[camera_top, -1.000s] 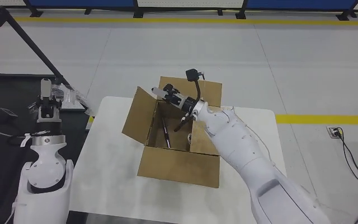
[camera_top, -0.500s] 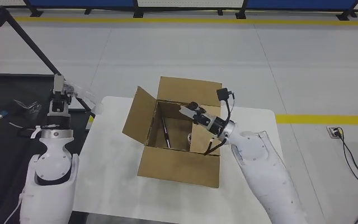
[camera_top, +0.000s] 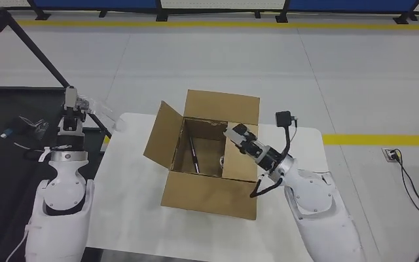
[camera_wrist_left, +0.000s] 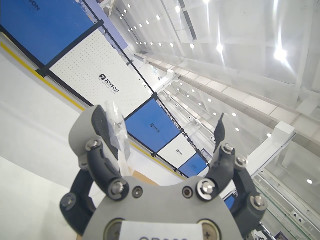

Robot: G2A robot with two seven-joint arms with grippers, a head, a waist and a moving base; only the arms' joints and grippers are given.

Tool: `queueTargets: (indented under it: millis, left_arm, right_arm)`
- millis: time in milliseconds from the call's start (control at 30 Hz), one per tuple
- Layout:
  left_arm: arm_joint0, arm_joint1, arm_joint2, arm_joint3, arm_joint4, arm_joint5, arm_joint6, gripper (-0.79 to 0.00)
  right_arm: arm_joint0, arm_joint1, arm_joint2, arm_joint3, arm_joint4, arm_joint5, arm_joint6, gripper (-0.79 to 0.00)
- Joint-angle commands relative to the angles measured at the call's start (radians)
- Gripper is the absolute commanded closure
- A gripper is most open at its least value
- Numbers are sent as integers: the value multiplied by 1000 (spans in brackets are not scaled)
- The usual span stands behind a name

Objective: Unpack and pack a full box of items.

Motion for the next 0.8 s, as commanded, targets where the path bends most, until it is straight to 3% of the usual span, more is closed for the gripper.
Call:
queueTargets:
  millis: [0, 267, 333, 467, 533, 600, 767]
  left_arm:
    - [7, 0, -6, -4, -1, 2, 2, -785]
    - [23, 1, -22, -18, -3, 8, 8, -785]
    - [27, 2, -26, -21, -5, 10, 10, -785]
    - [32, 2, -31, -21, -9, 10, 12, -785]
    - [32, 1, -31, -20, -17, 11, 13, -785]
    - [30, 1, -30, -19, -20, 11, 12, -785]
    - [21, 0, -23, -11, -21, 9, 9, -785]
  right_arm:
    - [44, 0, -40, 26, -76, 32, 51, -785]
    - [342, -35, -346, 113, -539, 463, 272, -785]
    - [420, -54, -442, 147, -674, 594, 345, -785]
    - [552, -95, -618, 247, -913, 762, 547, -785]
    - [613, -121, -700, 314, -1032, 820, 668, -785]
    - [646, -153, -721, 391, -1065, 816, 673, -785]
    - [646, -153, -721, 391, -1065, 816, 673, -785]
